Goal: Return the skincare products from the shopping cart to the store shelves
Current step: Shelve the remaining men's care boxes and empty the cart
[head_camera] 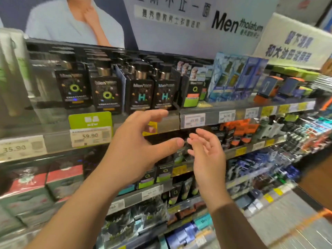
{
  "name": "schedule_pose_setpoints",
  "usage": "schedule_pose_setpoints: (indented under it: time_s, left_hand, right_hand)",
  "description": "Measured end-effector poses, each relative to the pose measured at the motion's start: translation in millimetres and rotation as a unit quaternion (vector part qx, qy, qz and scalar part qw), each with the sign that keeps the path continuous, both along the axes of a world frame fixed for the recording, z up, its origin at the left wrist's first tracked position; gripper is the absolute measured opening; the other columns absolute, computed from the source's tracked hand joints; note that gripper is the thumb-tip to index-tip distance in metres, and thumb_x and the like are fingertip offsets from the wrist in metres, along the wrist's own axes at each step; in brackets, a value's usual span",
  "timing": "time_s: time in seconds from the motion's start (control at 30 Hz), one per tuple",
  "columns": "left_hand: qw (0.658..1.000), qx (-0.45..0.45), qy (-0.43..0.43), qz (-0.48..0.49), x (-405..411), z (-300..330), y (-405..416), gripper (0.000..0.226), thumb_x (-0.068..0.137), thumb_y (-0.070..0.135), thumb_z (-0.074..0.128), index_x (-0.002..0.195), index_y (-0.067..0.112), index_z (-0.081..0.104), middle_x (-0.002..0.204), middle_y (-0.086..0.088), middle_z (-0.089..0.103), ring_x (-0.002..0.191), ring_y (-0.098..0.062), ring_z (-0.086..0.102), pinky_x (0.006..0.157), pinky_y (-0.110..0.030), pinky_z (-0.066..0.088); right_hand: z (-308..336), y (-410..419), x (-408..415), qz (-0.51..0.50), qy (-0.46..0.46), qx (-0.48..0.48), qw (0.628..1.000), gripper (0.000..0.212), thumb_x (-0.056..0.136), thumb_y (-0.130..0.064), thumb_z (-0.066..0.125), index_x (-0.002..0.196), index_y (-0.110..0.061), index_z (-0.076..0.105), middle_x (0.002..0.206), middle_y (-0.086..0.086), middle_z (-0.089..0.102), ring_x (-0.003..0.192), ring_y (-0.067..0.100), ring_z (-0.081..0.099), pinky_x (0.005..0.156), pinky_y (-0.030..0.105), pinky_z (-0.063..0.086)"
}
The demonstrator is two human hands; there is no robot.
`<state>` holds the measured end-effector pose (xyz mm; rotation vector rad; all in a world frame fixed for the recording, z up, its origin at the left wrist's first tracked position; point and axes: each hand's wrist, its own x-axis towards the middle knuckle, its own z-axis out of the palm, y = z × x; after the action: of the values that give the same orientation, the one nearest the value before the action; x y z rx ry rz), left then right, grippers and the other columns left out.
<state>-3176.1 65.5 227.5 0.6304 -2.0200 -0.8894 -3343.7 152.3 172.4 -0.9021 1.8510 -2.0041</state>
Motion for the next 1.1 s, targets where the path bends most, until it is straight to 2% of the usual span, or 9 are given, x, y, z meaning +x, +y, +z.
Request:
schedule_pose_setpoints:
  time_s: [0.2,0.33,0.43,0.5,0.63,0.73,0.83,0.97,1.1]
  left_hand:
    - [0.985,0.086,-0.044,-0.145,-60.8,-38.2,28.5,0.075,0.058,0.078,0.073,0.126,0.049,0.062,0.121,0.026,0.061,0.103,0.009,0.059,0.080,-0.012,0.049]
    - [0.960,0.141,-0.085,-0.228,-110.9,-59.9,60.0,0.067,0.059,0.066,0.075,0.121,0.043,0.063,0.118,0.022,0.062,0.097,0.008,0.060,0.074,-0.002,0.042]
    - [0.924,0.202,-0.115,-0.304,-148.7,-75.0,93.2,0.060,0.068,0.050,0.081,0.123,0.036,0.064,0.119,0.018,0.061,0.092,0.006,0.059,0.070,-0.002,0.043]
    - [0.894,0.254,-0.134,-0.345,-173.2,-87.3,115.1,0.046,0.077,0.035,0.086,0.119,0.036,0.066,0.116,0.016,0.065,0.088,0.001,0.062,0.066,-0.006,0.046]
    - [0.866,0.270,-0.190,-0.375,-221.4,-114.2,158.3,0.063,0.056,0.069,0.089,0.112,0.048,0.070,0.112,0.026,0.070,0.095,0.004,0.067,0.081,-0.022,0.054]
    - [0.845,0.265,-0.233,-0.403,-252.4,-120.2,191.3,0.059,0.060,0.069,0.087,0.113,0.052,0.067,0.114,0.029,0.067,0.099,0.003,0.067,0.090,-0.032,0.057]
    - [0.831,0.248,-0.272,-0.418,-279.9,-122.3,221.8,0.046,0.074,0.059,0.082,0.116,0.051,0.065,0.118,0.029,0.064,0.097,0.005,0.066,0.089,-0.032,0.056]
    - [0.822,0.236,-0.308,-0.417,-313.9,-131.7,253.2,0.042,0.076,0.061,0.080,0.114,0.054,0.063,0.119,0.032,0.063,0.095,0.004,0.067,0.090,-0.036,0.058]
    - [0.813,0.247,-0.334,-0.409,-346.2,-138.8,282.7,0.048,0.073,0.062,0.079,0.117,0.051,0.063,0.119,0.032,0.062,0.086,-0.004,0.066,0.079,-0.031,0.057]
  right_hand:
    - [-29.4,65.4,-24.2,-0.062,-0.006,0.068,0.996,0.015,0.102,-0.029,0.065,0.115,-0.034,0.069,0.112,-0.017,0.073,0.106,0.006,0.069,0.097,0.044,0.058]
    - [-48.3,119.4,-41.0,-0.141,-0.037,0.098,0.985,0.020,0.090,-0.049,0.072,0.109,-0.046,0.071,0.111,-0.014,0.074,0.106,0.011,0.071,0.096,0.053,0.057]
    - [-62.6,160.9,-56.4,-0.195,-0.046,0.113,0.973,0.017,0.100,-0.034,0.067,0.111,-0.046,0.071,0.110,-0.013,0.075,0.106,0.009,0.070,0.096,0.051,0.057]
    - [-68.3,187.5,-68.1,-0.224,-0.064,0.114,0.966,0.021,0.101,-0.026,0.065,0.112,-0.043,0.072,0.111,-0.013,0.075,0.107,0.008,0.070,0.099,0.050,0.056]
    - [-75.3,242.0,-94.3,-0.280,-0.093,0.111,0.949,0.023,0.101,-0.019,0.065,0.110,-0.039,0.073,0.111,-0.014,0.076,0.106,0.006,0.070,0.100,0.046,0.055]
    - [-79.4,280.0,-113.5,-0.308,-0.108,0.104,0.940,0.025,0.101,-0.021,0.064,0.108,-0.043,0.072,0.109,-0.016,0.075,0.104,0.005,0.070,0.096,0.039,0.055]
    - [-86.0,314.2,-133.2,-0.324,-0.131,0.090,0.933,0.023,0.101,-0.020,0.064,0.112,-0.039,0.071,0.108,-0.016,0.075,0.098,0.004,0.071,0.084,0.027,0.056]
    - [-97.9,350.5,-159.6,-0.346,-0.151,0.081,0.923,0.024,0.101,-0.021,0.063,0.116,-0.037,0.070,0.110,-0.018,0.075,0.105,0.001,0.069,0.093,0.030,0.053]
    - [-118.0,384.0,-183.5,-0.346,-0.188,0.068,0.917,0.024,0.102,-0.022,0.062,0.120,-0.037,0.069,0.114,-0.018,0.074,0.112,0.004,0.067,0.094,0.028,0.050]
